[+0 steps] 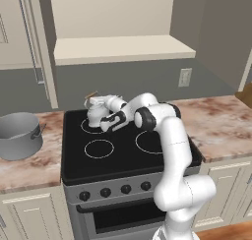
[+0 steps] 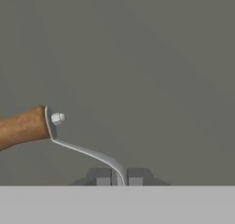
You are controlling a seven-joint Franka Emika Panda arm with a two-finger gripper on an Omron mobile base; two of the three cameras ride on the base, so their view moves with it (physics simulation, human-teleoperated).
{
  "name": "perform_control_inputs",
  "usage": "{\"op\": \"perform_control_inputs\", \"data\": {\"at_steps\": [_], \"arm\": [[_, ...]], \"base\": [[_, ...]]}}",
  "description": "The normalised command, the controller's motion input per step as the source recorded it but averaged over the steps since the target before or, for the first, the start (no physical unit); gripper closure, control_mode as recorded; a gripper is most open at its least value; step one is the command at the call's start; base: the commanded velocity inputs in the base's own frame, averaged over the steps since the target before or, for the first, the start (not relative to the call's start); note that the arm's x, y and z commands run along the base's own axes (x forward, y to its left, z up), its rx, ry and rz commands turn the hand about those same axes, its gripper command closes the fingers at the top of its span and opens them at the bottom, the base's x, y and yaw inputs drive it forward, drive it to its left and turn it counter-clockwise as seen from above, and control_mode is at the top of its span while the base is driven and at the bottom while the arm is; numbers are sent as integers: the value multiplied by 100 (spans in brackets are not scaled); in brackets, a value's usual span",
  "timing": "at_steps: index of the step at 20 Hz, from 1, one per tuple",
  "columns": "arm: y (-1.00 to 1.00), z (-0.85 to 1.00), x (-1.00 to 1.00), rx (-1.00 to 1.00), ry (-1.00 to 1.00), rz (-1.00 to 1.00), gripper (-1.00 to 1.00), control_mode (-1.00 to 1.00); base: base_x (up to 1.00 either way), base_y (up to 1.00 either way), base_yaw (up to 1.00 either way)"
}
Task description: Pick the kettle from the cabinet and place it on a stove burner. Then pick the pot from the counter and place it on another stove burner. Finally, turn both burners on.
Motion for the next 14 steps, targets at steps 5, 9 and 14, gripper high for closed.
{"op": "perform_control_inputs", "data": {"at_steps": [5, 9, 14], "arm": [[9, -28, 0, 0, -2, 0, 100, -100], [12, -24, 0, 0, -4, 0, 100, -100], [21, -31, 0, -1, -3, 0, -100, -100]], "base": [[0, 0, 0], [0, 0, 0], [0, 0, 0]]}}
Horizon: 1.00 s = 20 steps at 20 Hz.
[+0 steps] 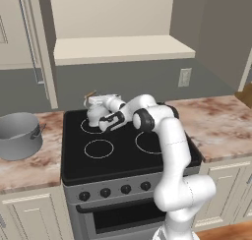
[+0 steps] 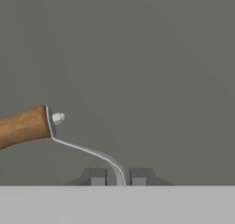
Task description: Pick the kettle from the cabinet and place it on a stove burner. Then pick the pot from the counter and place it on another stove burner. Finally, turn both burners on.
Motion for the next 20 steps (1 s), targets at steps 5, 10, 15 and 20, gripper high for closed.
{"op": "perform_control_inputs", "data": {"at_steps": [5, 10, 15, 20], "arm": [[21, -33, 0, 0, -5, 0, -100, -100], [18, -34, 0, 0, -6, 0, -100, -100], [2, -34, -11, 0, -2, 0, -100, -100], [0, -49, -50, 0, 0, 0, -100, -100]], "base": [[0, 0, 0], [0, 0, 0], [0, 0, 0], [0, 0, 0]]}}
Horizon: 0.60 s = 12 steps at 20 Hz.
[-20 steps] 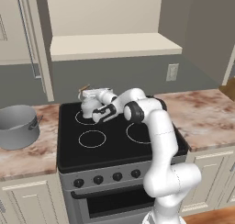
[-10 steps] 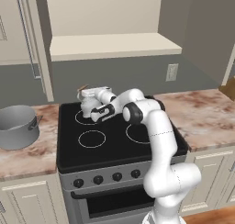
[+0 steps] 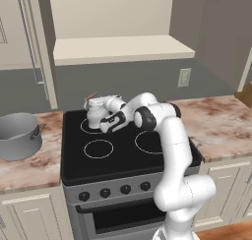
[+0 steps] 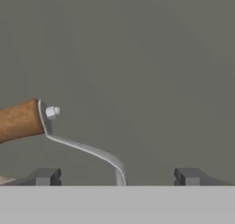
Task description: Pick the kettle from the cabinet and place it on a stove burner. Then pick the pot from the counter and place it on another stove burner. Finally, turn both burners on.
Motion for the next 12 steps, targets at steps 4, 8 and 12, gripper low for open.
{"op": "perform_control_inputs", "data": {"at_steps": [4, 8, 12], "arm": [[0, -43, -50, 0, 0, 0, -100, -100], [0, -39, -38, 0, 0, 0, -100, -100], [0, -38, -22, 0, 0, 0, -100, -100]], "base": [[0, 0, 0], [0, 0, 0], [0, 0, 0]]}}
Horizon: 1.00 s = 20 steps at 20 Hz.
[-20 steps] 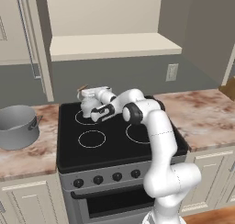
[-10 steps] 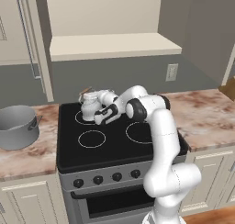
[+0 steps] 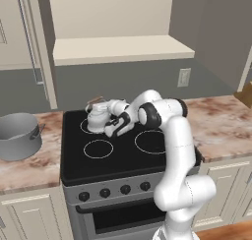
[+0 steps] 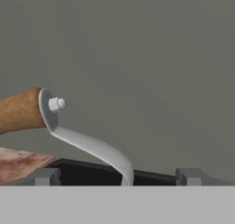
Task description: Pick the kettle from the cabinet and place it on a stove burner. Then pick the pot from the counter and place it on another stove burner. Finally, turn both burners on.
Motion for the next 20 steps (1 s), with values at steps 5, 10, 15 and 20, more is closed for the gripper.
{"op": "perform_control_inputs", "data": {"at_steps": [5, 10, 15, 20], "arm": [[0, -42, -9, 0, 0, 0, -100, -100], [1, -38, -6, 0, 0, 0, -100, -100], [0, -28, -8, 0, 0, 0, -100, -100], [0, -9, -1, 0, 0, 0, -100, -100]], "base": [[0, 0, 0], [0, 0, 0], [0, 0, 0], [0, 0, 0]]}}
